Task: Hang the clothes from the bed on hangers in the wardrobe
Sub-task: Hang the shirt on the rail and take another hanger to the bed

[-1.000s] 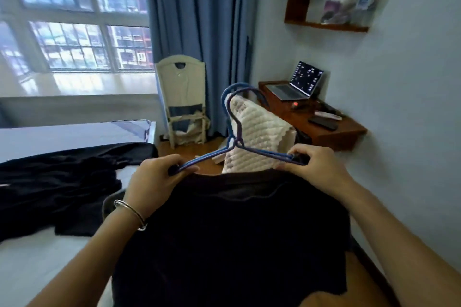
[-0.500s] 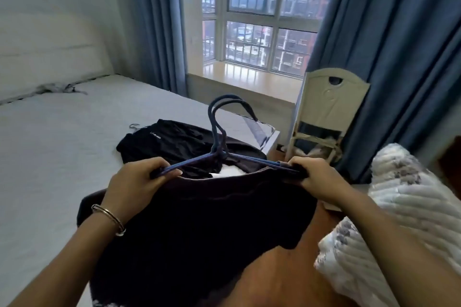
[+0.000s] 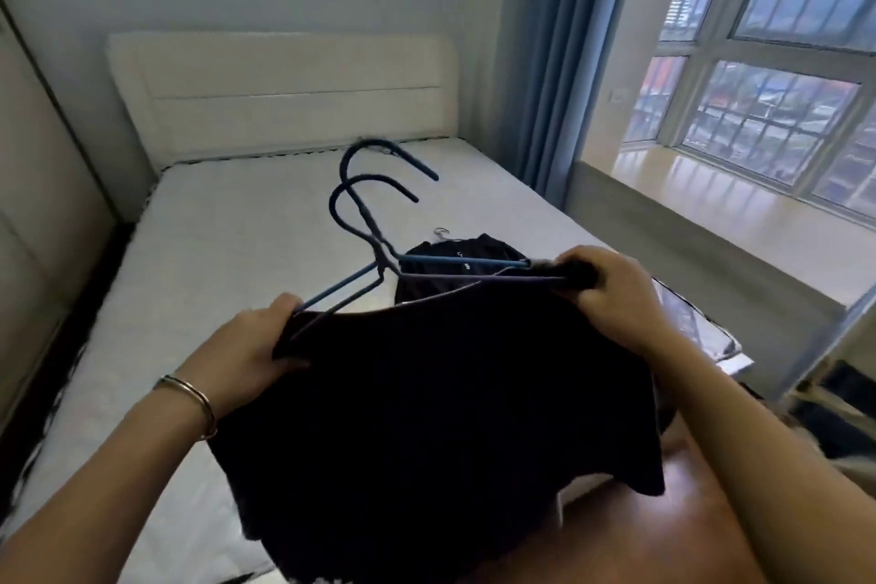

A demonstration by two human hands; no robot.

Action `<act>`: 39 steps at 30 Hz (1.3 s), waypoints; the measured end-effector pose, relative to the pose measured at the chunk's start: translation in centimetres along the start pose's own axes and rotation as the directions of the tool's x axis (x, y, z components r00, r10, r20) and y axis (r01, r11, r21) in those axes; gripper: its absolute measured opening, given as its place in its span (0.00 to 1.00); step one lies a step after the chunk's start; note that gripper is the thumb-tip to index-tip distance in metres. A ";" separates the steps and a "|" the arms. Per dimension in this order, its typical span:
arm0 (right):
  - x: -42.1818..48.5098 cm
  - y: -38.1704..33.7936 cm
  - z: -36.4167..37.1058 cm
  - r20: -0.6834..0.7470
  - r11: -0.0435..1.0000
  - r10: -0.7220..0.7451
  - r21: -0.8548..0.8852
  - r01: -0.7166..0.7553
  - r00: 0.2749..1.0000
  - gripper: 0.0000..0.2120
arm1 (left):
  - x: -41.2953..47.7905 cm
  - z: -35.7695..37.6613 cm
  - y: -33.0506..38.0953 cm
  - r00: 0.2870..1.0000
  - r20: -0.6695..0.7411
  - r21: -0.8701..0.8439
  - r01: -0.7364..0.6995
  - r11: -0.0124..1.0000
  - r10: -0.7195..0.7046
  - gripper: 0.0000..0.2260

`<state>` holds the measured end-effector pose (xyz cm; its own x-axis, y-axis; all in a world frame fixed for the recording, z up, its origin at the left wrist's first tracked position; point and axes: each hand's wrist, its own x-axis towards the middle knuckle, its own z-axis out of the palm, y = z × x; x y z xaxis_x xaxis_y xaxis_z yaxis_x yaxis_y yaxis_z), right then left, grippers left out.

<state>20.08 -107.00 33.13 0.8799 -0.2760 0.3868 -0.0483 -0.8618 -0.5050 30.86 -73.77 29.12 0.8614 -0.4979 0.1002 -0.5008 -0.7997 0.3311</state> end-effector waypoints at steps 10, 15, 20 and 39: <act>13.7 -3.4 3.0 -0.162 0.973 -0.127 0.171 0.155 0.979 0.08 | 7.9 -8.5 -2.4 0.849 -0.528 0.211 0.165 0.963 -0.030 0.12; 21.1 -5.1 6.2 -0.168 0.955 -0.174 0.211 0.208 0.970 0.08 | 13.6 -11.2 -5.6 0.807 -0.590 0.255 0.176 0.951 0.010 0.11; 27.0 -3.3 14.4 0.070 0.979 -0.123 0.169 0.109 0.990 0.06 | 19.9 -7.2 -12.5 0.918 -0.325 0.190 0.301 0.935 -0.229 0.12; 39.2 10.0 45.1 0.663 0.943 0.322 -0.164 -0.289 0.676 0.13 | 39.8 17.1 -32.1 0.779 0.443 0.138 0.431 0.892 -0.444 0.14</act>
<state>75.38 -107.22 8.42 0.8925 -0.1823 -0.4125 -0.3772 -0.8031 -0.4613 79.73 -73.68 6.42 0.8558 -0.1808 -0.4847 -0.0874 -0.9740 0.2090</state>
